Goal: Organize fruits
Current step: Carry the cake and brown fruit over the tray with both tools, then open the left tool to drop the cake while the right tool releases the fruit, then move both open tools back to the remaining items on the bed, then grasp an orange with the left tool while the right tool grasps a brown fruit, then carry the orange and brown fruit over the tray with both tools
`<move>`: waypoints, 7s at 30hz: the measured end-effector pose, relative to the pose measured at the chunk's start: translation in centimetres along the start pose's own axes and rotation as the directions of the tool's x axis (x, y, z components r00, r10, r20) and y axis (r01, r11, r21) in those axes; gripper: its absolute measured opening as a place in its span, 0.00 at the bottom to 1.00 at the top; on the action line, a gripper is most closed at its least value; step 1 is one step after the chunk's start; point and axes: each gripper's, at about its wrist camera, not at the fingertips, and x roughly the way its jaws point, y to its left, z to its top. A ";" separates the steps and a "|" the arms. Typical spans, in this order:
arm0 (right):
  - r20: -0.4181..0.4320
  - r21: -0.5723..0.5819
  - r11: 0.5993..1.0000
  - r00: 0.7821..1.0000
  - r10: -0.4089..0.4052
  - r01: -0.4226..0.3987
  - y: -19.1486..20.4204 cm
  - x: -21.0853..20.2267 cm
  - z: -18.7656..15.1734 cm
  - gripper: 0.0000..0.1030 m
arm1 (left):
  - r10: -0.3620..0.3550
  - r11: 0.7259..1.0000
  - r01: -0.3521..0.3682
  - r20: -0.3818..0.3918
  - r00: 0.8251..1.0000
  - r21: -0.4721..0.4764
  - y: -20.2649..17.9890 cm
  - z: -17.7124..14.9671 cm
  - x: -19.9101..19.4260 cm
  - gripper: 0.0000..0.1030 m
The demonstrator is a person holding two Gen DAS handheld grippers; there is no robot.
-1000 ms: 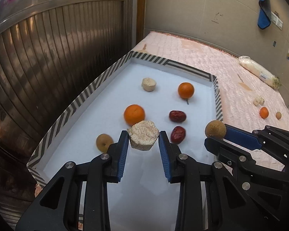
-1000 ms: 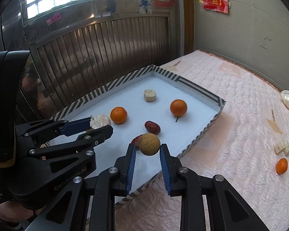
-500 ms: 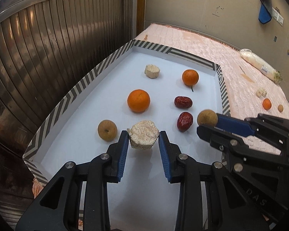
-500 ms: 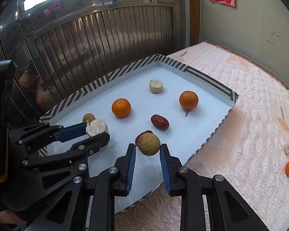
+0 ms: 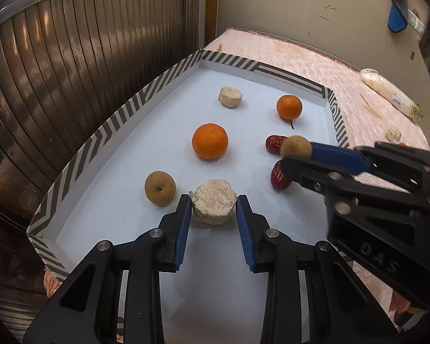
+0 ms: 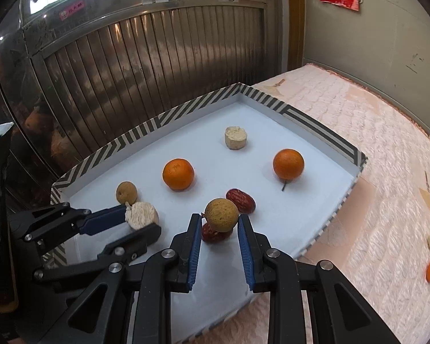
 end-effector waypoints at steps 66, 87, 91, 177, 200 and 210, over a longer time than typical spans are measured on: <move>0.086 0.371 0.901 0.957 -0.276 0.226 -18.3 -13.7 -10.3 0.35 | -0.203 0.954 0.190 0.032 0.979 0.232 -20.5 3.8 -0.3 0.61; -0.009 0.517 0.797 0.933 -0.360 0.313 -29.3 -17.1 -17.6 0.36 | -0.312 0.895 0.329 -0.104 0.944 0.302 -31.8 5.7 4.9 0.61; -0.004 0.535 0.784 0.928 -0.371 0.316 -31.3 -17.2 -17.7 0.38 | -0.299 0.895 0.318 -0.109 0.948 0.314 -33.0 6.1 5.9 0.61; 0.084 0.058 0.997 0.995 -0.051 0.046 -1.7 -4.9 -1.9 0.25 | 0.023 1.000 -0.023 0.097 0.995 0.001 -2.1 4.2 -0.8 0.32; -0.016 -0.044 0.998 0.999 0.041 -0.042 1.9 -0.7 -1.8 0.25 | 0.060 0.998 -0.059 0.042 0.997 -0.039 0.2 5.2 1.3 0.32; -0.041 -0.056 0.996 0.997 0.063 -0.065 2.8 0.4 -1.6 0.25 | 0.063 0.998 -0.062 0.027 0.998 -0.031 0.2 5.4 2.0 0.32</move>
